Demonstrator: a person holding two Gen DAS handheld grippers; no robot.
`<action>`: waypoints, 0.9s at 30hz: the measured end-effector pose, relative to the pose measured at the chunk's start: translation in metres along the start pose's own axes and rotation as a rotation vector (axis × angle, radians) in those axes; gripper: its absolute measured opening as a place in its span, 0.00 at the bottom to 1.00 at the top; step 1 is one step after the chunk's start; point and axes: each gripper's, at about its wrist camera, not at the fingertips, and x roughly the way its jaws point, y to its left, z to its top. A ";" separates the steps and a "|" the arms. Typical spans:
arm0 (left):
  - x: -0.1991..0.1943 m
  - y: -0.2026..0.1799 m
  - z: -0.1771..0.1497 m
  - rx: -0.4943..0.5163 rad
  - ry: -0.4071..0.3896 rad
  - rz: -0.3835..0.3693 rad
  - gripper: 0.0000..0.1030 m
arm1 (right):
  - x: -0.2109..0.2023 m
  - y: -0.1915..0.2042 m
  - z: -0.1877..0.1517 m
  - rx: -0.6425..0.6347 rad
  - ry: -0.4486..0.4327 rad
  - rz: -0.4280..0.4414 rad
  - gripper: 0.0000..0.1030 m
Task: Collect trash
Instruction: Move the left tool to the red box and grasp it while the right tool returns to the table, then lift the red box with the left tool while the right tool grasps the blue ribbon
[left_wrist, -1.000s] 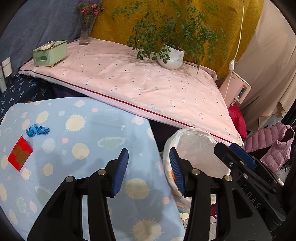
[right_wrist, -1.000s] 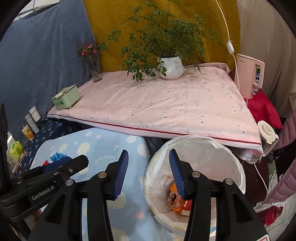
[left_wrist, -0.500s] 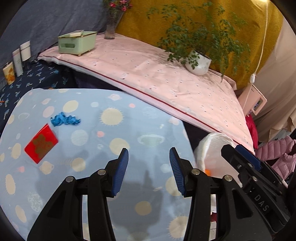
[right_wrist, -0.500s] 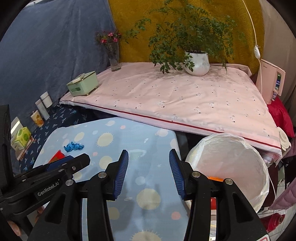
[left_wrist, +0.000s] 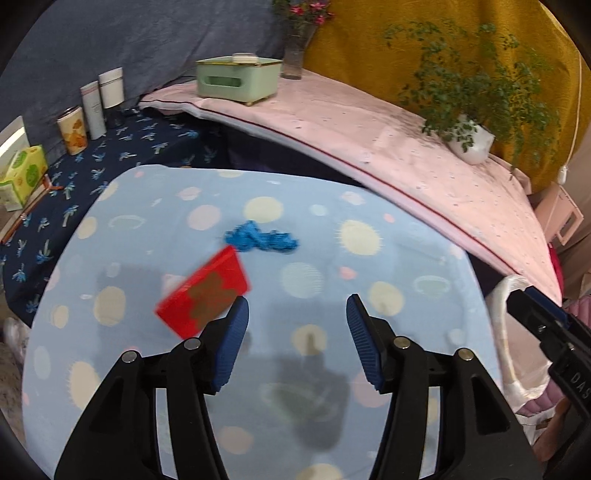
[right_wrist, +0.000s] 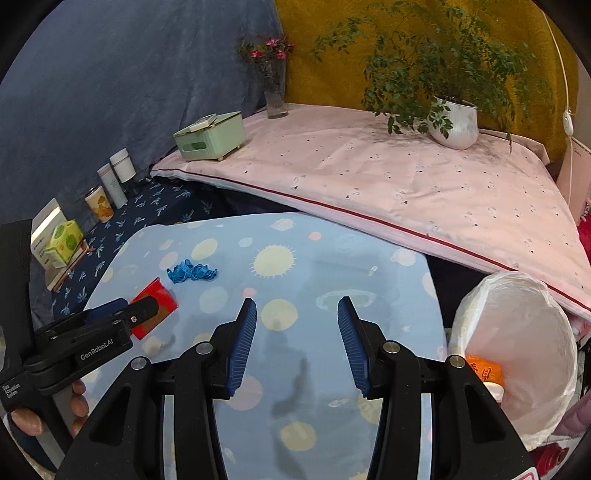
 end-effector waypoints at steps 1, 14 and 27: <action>0.002 0.007 0.000 0.002 0.003 0.011 0.51 | 0.003 0.005 0.000 -0.006 0.006 0.005 0.44; 0.046 0.072 -0.002 0.060 0.064 0.013 0.52 | 0.063 0.069 0.000 -0.066 0.081 0.060 0.44; 0.058 0.080 -0.007 0.079 0.105 -0.130 0.10 | 0.121 0.118 0.006 -0.128 0.137 0.082 0.44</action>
